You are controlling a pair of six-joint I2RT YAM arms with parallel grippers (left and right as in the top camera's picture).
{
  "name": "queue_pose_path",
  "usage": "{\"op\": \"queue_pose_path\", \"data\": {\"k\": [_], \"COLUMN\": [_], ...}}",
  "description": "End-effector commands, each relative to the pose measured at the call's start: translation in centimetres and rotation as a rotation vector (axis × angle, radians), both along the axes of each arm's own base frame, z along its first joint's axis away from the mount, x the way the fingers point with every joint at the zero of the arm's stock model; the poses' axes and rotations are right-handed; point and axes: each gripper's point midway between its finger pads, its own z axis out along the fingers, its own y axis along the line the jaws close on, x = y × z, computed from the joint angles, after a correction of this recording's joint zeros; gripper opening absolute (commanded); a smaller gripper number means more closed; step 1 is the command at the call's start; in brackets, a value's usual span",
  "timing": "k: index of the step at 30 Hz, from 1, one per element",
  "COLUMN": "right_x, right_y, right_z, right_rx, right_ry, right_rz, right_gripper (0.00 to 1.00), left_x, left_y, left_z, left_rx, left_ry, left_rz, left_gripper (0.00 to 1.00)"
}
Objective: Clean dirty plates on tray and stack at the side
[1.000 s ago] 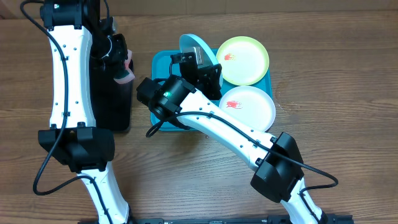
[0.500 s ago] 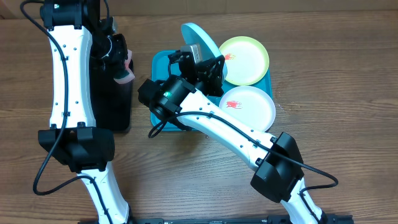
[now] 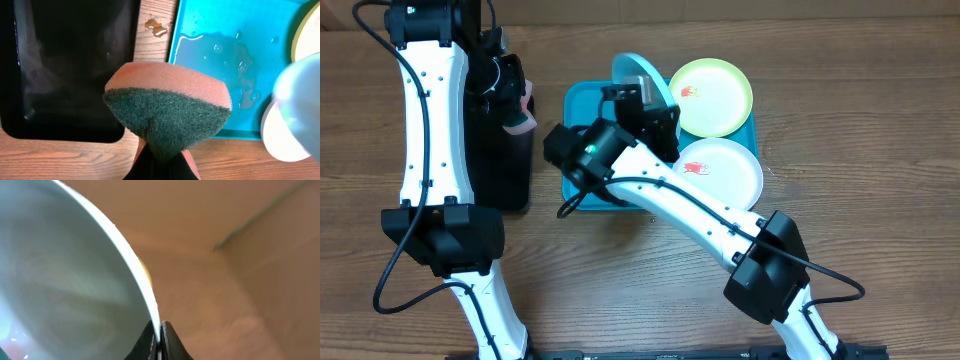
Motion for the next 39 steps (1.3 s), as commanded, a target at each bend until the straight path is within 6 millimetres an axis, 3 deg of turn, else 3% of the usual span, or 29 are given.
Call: {"op": "queue_pose_path", "data": {"k": [1, 6, 9, 12, 16, 19, 24, 27, 34, 39], "right_x": [-0.2, 1.5, 2.3, 3.4, 5.1, 6.5, 7.2, 6.9, 5.0, 3.1], "right_y": [-0.7, 1.3, 1.8, 0.7, -4.3, -10.0, -20.2, -24.9, -31.7, -34.3], "right_z": [-2.3, -5.7, -5.8, -4.6, -3.1, -2.9, -3.9, -5.6, -12.3, -16.6], "right_rx": [0.220, 0.423, 0.580, 0.750, 0.918, 0.997, 1.062, 1.088, 1.154, 1.193], "right_ry": [0.219, 0.532, 0.626, 0.679, 0.673, 0.641, 0.574, 0.551, 0.529, 0.517], "right_rz": [-0.032, 0.158, 0.257, 0.331, 0.291, 0.188, -0.041, -0.152, -0.359, -0.464], "right_gripper": [0.04, 0.04, 0.04, 0.04, 0.04, 0.04, 0.04, 0.04, 0.04, 0.04], "left_x": [-0.3, -0.3, -0.3, -0.3, -0.3, -0.3, -0.4, -0.4, -0.4, -0.4], "left_y": [-0.4, -0.4, -0.4, -0.4, -0.9, -1.4, -2.3, -2.7, -3.7, -3.3], "left_z": [1.5, 1.5, 1.5, 1.5, 1.5, 1.5, 1.5, 1.5, 1.4, 1.4], "left_rx": [-0.010, -0.010, -0.010, -0.011, -0.011, -0.010, -0.011, -0.012, 0.013, 0.048], "left_ry": [-0.042, -0.042, -0.042, -0.042, -0.042, -0.041, -0.041, -0.040, -0.042, -0.039], "left_rz": [-0.023, -0.023, -0.023, -0.023, -0.034, -0.047, -0.068, -0.074, -0.101, -0.072], "left_gripper": [0.04, 0.04, 0.04, 0.04, 0.04, 0.04, 0.04, 0.04, 0.05, 0.05]}}
